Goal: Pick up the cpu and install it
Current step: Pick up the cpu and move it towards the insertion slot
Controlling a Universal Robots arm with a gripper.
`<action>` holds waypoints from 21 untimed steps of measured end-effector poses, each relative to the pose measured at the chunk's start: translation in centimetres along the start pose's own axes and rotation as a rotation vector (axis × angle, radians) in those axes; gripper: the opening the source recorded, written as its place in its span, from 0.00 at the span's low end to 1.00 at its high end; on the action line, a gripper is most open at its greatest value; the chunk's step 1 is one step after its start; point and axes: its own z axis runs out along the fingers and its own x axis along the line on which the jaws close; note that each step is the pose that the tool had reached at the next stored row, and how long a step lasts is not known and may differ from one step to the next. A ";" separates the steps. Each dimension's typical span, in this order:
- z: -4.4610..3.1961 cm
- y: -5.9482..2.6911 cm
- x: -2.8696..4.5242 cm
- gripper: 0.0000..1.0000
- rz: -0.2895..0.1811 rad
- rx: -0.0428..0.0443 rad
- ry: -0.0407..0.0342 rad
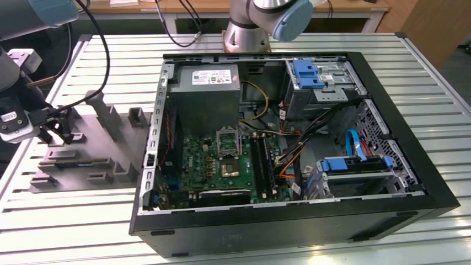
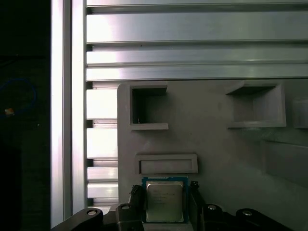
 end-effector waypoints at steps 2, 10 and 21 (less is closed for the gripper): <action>-0.01 0.00 0.00 0.47 0.000 0.0000 0.0000; -0.56 0.03 0.00 0.47 0.000 0.0001 0.0002; -1.13 0.06 0.00 0.47 0.000 0.0000 0.0001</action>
